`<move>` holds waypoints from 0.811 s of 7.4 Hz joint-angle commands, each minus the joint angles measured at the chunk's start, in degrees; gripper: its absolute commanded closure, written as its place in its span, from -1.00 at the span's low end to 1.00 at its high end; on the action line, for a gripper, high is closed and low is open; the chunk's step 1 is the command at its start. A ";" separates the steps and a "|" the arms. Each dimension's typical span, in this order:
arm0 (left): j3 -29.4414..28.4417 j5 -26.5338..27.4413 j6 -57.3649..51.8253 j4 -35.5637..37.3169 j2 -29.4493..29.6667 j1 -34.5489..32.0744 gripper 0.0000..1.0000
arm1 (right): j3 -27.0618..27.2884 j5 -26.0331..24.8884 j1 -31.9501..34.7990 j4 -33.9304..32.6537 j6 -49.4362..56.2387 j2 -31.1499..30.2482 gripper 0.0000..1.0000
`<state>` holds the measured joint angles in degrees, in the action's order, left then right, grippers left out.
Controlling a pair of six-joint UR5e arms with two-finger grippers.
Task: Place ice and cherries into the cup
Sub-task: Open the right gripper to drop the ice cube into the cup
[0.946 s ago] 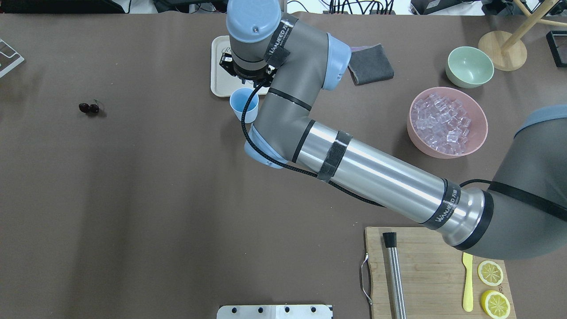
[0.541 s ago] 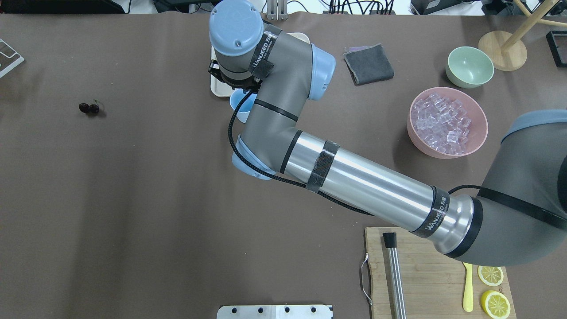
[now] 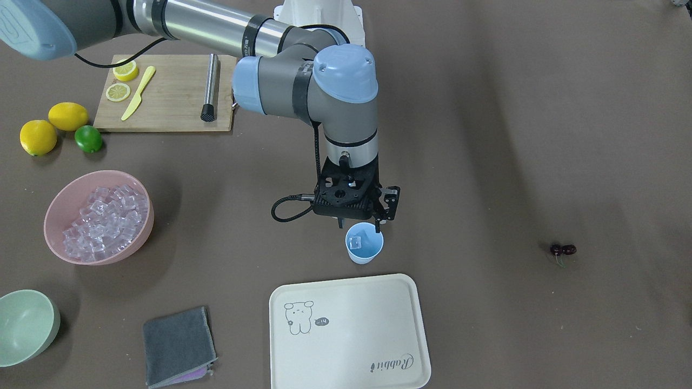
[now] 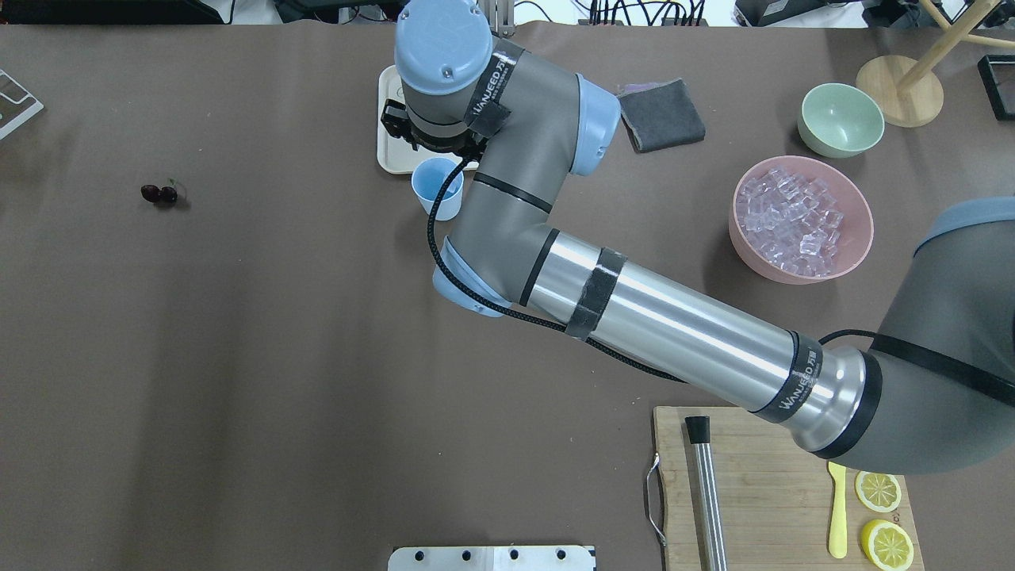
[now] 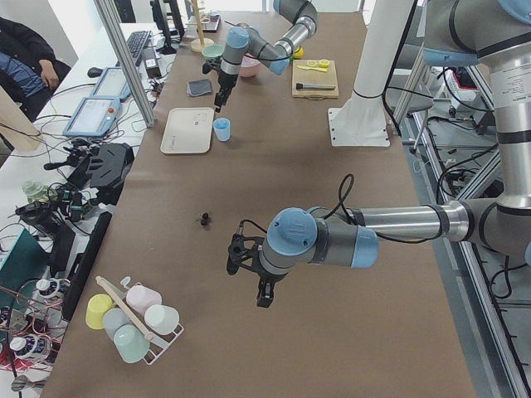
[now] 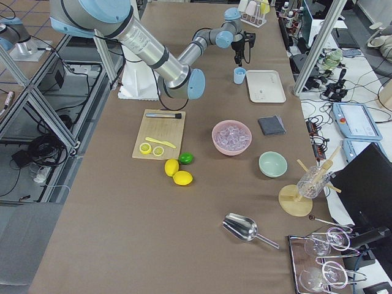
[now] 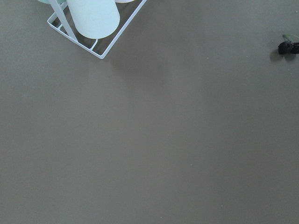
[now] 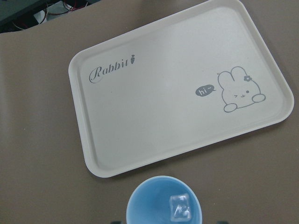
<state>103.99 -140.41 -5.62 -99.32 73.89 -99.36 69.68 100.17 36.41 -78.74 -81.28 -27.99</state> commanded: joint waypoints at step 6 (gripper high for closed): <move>0.60 -0.13 -0.09 -0.17 -0.68 -0.05 -0.96 | 30.60 19.10 15.17 0.42 34.02 -42.35 -0.78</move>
<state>104.45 -140.47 -5.66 -99.46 73.26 -99.40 97.45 117.09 48.23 -78.72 -54.96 -62.56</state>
